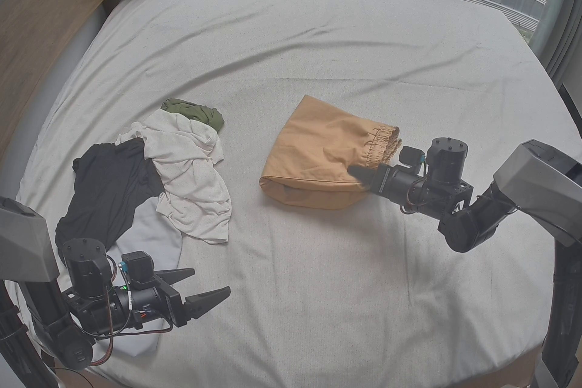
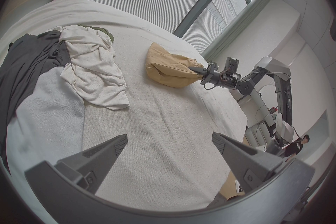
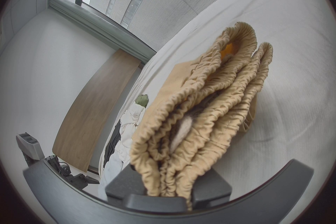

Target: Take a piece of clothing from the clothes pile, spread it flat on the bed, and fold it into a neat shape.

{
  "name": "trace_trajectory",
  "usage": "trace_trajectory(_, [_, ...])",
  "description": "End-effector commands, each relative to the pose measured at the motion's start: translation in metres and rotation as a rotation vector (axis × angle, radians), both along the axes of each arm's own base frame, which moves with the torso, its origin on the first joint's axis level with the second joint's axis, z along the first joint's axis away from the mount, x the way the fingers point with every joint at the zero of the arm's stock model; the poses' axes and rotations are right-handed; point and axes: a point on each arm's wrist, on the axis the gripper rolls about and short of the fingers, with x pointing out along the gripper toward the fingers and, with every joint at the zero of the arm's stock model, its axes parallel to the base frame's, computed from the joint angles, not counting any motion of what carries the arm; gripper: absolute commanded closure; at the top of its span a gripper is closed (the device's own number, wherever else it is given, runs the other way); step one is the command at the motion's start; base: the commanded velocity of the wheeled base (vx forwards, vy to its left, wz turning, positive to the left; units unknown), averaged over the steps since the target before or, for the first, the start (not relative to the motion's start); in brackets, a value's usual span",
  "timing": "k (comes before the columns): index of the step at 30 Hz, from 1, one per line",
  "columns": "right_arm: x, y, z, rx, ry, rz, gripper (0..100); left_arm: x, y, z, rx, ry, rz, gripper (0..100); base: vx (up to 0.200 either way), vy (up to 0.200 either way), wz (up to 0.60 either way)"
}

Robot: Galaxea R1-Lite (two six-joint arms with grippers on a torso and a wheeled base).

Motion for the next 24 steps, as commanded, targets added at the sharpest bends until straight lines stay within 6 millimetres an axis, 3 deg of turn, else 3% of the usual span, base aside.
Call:
trace_trajectory(1, [-0.003, 0.000, -0.015, -0.015, 0.041, 0.003, 100, 0.000, 0.000, 0.000, 0.000, 0.000, 0.002, 0, 0.000, 0.000, 0.00])
trace_trajectory(5, [-0.003, 0.000, -0.018, -0.025, 0.044, 0.005, 100, 0.001, 0.000, 0.000, -0.001, -0.001, 0.000, 0, 0.000, 0.000, 0.00])
trace_trajectory(6, [-0.003, 0.000, -0.018, -0.033, 0.035, 0.007, 0, 0.001, 0.000, 0.000, -0.001, -0.001, 0.000, 0, 0.000, 0.000, 0.00])
trace_trajectory(13, [-0.005, -0.002, -0.016, -0.069, -0.023, -0.064, 0, 0.001, 0.000, 0.001, -0.003, -0.010, 0.000, 0, 0.000, 0.000, 0.00])
trace_trajectory(17, [-0.026, -0.012, -0.009, -0.089, -0.016, -0.072, 0, -0.002, -0.004, 0.010, -0.044, -0.016, -0.008, 0, 0.000, 0.000, 0.00])
trace_trajectory(24, [-0.085, -0.052, 0.019, -0.142, -0.009, -0.121, 0, -0.022, -0.006, 0.056, -0.209, -0.121, -0.021, 0, 0.000, 0.000, 0.00])
